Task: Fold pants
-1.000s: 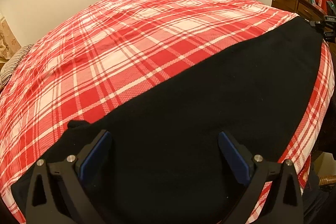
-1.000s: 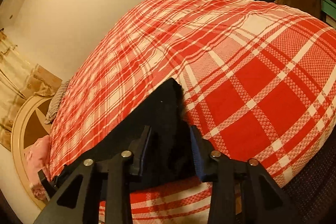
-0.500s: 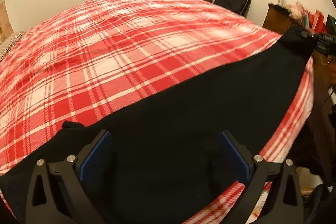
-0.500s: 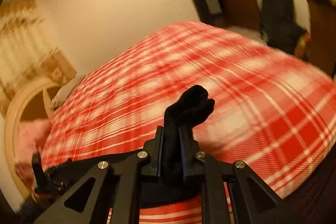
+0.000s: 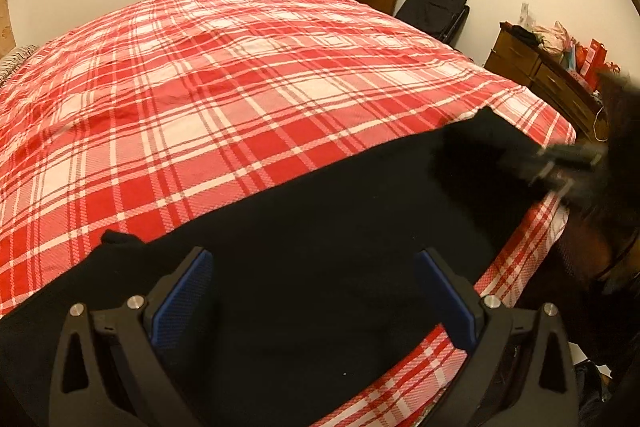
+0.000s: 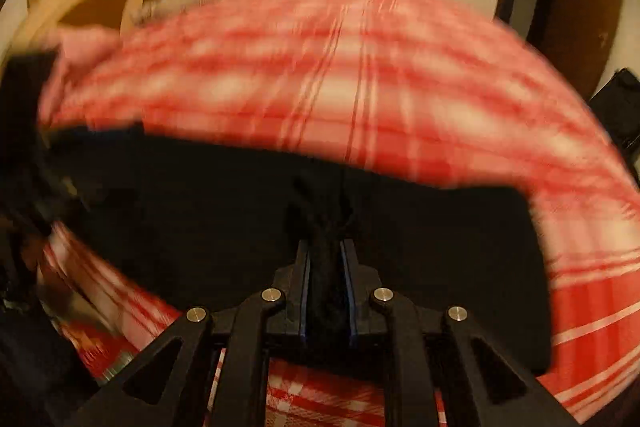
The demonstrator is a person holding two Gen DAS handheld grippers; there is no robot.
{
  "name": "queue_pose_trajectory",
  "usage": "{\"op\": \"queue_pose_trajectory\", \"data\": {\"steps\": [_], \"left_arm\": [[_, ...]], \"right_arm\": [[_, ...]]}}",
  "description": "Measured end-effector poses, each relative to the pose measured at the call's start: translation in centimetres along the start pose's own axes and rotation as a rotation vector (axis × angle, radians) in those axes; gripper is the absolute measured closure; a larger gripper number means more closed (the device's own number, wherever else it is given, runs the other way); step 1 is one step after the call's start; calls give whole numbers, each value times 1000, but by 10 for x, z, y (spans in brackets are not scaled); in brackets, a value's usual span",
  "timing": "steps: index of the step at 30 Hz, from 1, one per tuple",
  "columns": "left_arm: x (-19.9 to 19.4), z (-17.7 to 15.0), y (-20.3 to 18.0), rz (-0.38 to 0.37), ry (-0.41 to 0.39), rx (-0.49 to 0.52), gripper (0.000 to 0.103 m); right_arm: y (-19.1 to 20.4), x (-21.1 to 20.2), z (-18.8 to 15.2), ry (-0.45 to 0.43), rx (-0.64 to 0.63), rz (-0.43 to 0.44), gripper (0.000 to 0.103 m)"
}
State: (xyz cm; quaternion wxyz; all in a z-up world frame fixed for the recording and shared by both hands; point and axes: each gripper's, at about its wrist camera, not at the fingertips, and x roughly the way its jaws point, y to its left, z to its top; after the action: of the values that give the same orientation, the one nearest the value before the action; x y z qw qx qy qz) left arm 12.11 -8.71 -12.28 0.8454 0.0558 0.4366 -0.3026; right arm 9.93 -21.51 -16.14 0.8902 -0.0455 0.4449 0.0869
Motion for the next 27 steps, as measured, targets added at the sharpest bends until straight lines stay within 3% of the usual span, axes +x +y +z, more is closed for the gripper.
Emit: {"op": "queue_pose_trajectory", "data": {"steps": [2,4,7,12,18,22,24,26,27], "left_arm": [[1,1,-2,1,2,9,0],[1,4,-5,-1,2,16,0],[3,7,-9,-10,2,14,0],[9,12,-27,-48,10,31,0],[20,19,-47,-63,26,59,0],[28,21,-49,-56,33,53,0],[30,19,-48,-59,36,39,0],[29,17,-47,-61,39,30,0],[29,16,-46,-63,41,27,0]], "right_arm": [[-3,-9,-5,-19,-22,20,76],[-15,-28,-7,-30,13,124,69],[-44,-58,-14,-114,107,199,68],[-70,-67,-17,-158,215,165,68],[-24,-43,-21,-92,77,171,68],[-1,-23,-27,-48,5,50,68],[-7,-17,-30,-47,34,49,75],[-12,-21,-29,-52,48,81,92],[-12,-28,-28,-66,41,91,92]]}}
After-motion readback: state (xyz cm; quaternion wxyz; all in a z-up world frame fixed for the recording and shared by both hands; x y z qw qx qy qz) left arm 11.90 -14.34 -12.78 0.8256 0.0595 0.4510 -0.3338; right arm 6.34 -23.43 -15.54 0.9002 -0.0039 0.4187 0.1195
